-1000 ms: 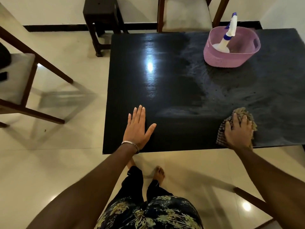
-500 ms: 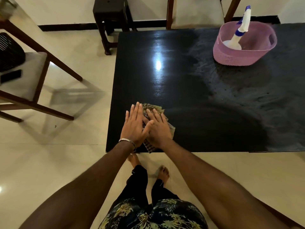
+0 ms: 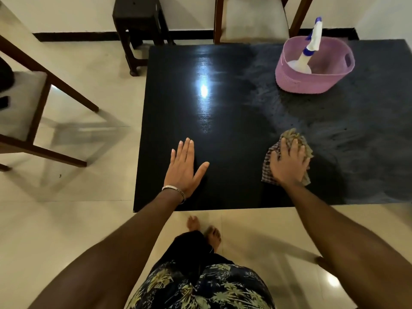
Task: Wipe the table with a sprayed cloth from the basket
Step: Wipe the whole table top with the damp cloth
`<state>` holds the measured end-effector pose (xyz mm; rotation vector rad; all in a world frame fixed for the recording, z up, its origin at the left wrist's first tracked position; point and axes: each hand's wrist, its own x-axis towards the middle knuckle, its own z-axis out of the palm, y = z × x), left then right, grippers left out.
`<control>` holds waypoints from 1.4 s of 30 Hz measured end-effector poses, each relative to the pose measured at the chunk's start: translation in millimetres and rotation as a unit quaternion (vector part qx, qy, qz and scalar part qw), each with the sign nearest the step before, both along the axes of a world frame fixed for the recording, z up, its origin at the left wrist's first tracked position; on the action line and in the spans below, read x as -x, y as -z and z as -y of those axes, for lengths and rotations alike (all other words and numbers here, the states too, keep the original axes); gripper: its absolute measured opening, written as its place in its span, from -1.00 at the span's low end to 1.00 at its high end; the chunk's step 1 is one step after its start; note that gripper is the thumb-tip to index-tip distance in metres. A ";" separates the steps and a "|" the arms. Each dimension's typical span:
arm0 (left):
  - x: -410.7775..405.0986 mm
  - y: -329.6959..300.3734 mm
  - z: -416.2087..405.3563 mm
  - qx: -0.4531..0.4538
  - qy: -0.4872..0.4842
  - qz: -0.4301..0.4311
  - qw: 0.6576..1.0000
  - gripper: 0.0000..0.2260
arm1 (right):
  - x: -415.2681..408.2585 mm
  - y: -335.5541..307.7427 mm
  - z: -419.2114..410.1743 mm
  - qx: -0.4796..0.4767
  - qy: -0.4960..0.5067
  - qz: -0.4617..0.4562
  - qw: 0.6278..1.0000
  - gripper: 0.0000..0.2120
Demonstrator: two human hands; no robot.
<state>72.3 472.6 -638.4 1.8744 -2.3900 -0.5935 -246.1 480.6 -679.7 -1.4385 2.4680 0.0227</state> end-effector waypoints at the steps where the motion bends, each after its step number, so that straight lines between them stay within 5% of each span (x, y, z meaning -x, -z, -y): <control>1: 0.8 0.3 2.9 0.000 0.001 -0.003 1.000 -0.24 | -22.4 -1.5 0.8 0.009 -0.032 -0.004 0.999 -0.42; 9: 8.3 0.4 44.6 -0.008 0.033 -0.008 0.999 -0.26 | -204.9 -14.9 4.7 -0.033 -0.335 0.053 0.940 -0.23; 16: 22.7 -9.9 97.0 -0.014 0.028 0.002 1.000 -0.25 | -214.7 -10.6 17.7 -0.013 -0.421 0.117 0.899 -0.39; 29: 72.0 -1.9 128.8 -0.010 0.076 -0.005 0.997 -0.22 | -5.3 -0.6 59.5 0.002 -0.131 0.032 0.991 -0.41; 42: 168.2 -5.0 96.1 -0.015 0.085 0.003 0.996 -0.22 | 231.7 3.4 -38.7 -0.017 0.069 0.015 0.997 -0.42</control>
